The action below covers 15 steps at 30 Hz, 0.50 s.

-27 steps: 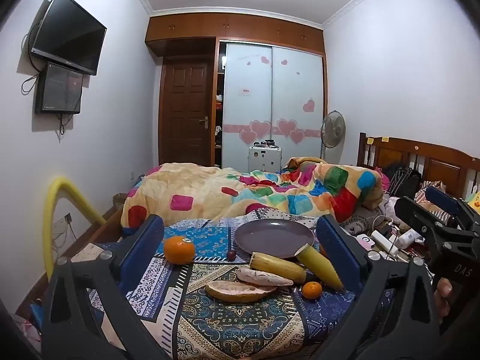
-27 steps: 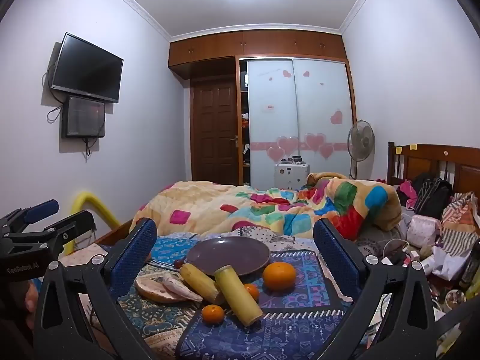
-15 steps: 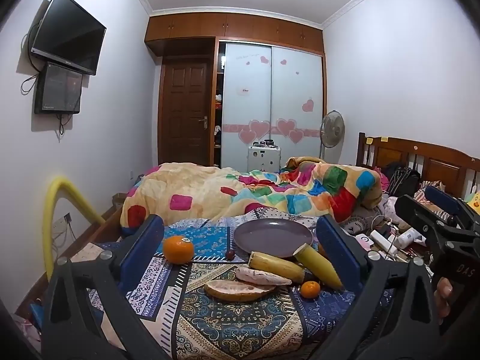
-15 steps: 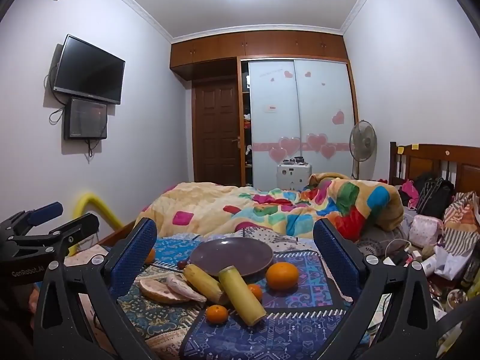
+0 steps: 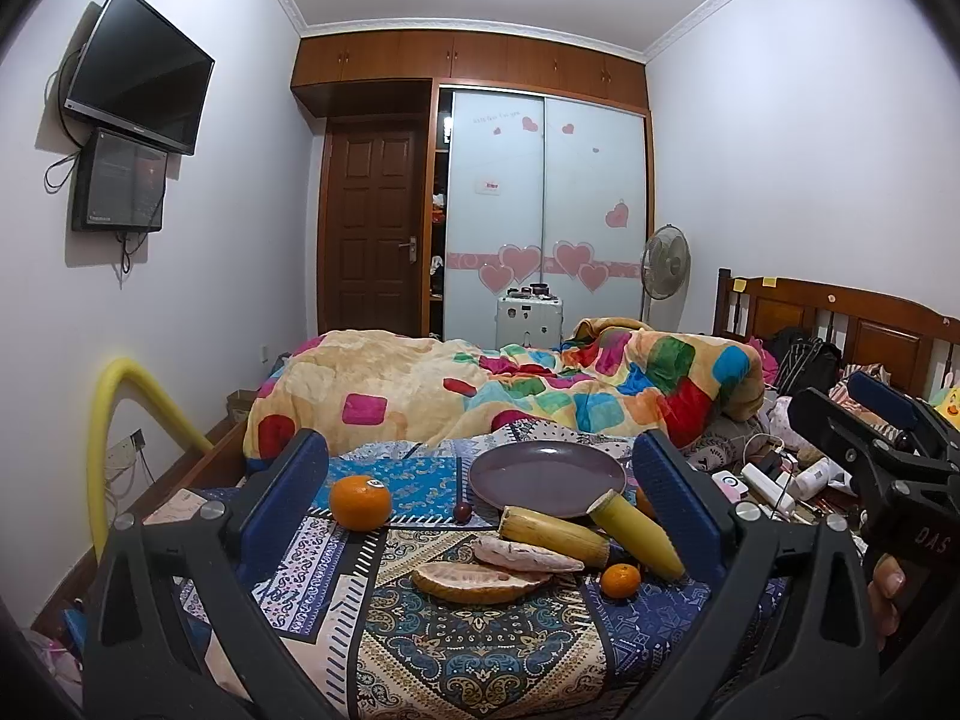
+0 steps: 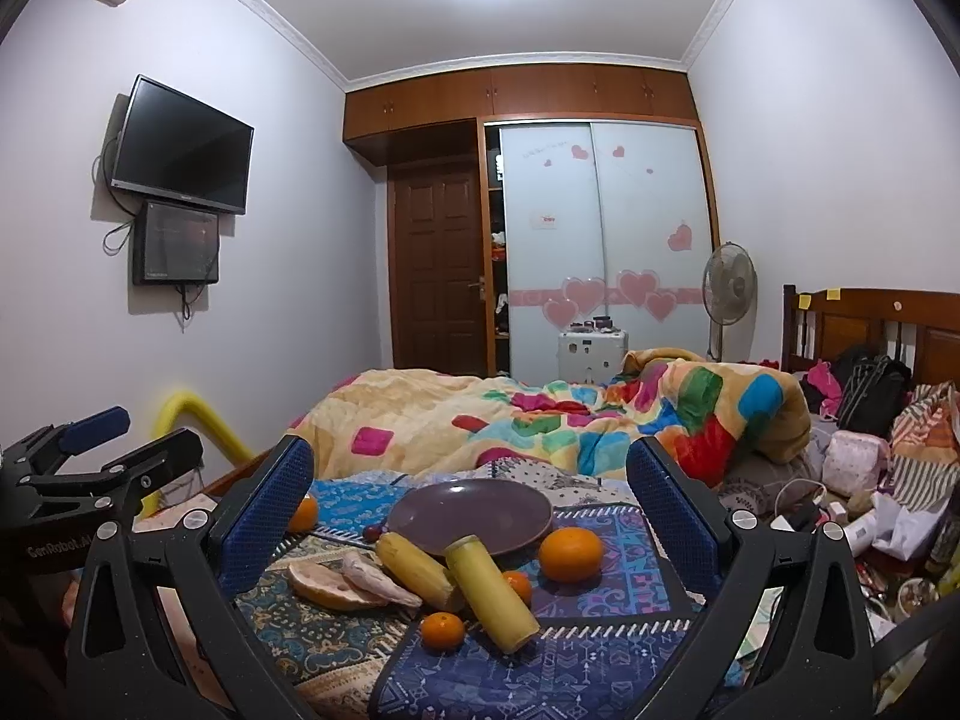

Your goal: Organize fruits

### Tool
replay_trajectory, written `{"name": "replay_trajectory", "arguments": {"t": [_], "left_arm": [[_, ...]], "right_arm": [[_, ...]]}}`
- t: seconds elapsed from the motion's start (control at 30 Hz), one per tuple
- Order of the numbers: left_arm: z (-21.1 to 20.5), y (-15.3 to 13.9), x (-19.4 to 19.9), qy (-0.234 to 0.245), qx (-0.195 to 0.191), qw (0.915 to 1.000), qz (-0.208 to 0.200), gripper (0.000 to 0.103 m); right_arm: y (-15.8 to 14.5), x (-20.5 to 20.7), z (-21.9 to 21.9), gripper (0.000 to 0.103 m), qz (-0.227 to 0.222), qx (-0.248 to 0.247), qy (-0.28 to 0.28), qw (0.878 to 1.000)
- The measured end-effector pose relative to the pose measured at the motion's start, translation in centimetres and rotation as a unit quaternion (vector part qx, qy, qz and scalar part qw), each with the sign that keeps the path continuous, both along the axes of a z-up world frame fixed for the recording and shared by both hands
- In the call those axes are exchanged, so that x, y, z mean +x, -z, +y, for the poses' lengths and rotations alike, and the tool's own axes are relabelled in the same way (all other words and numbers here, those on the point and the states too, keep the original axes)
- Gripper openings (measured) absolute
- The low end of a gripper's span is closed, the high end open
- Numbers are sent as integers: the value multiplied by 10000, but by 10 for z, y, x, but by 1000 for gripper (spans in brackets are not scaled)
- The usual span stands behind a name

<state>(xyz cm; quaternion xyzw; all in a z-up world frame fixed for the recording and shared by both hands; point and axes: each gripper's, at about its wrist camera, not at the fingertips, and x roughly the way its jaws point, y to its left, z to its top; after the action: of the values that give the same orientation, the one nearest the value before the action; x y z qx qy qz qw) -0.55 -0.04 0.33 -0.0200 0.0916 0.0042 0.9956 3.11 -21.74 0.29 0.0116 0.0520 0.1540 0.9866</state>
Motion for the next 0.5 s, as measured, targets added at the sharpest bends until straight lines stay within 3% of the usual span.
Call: {"name": "replay_trajectory", "arguments": {"t": [0.5], "left_arm": [[3, -4, -4, -30, 10, 10000, -5, 103]], "right_arm": [[2, 0, 2, 103, -3, 39, -65, 10000]]}}
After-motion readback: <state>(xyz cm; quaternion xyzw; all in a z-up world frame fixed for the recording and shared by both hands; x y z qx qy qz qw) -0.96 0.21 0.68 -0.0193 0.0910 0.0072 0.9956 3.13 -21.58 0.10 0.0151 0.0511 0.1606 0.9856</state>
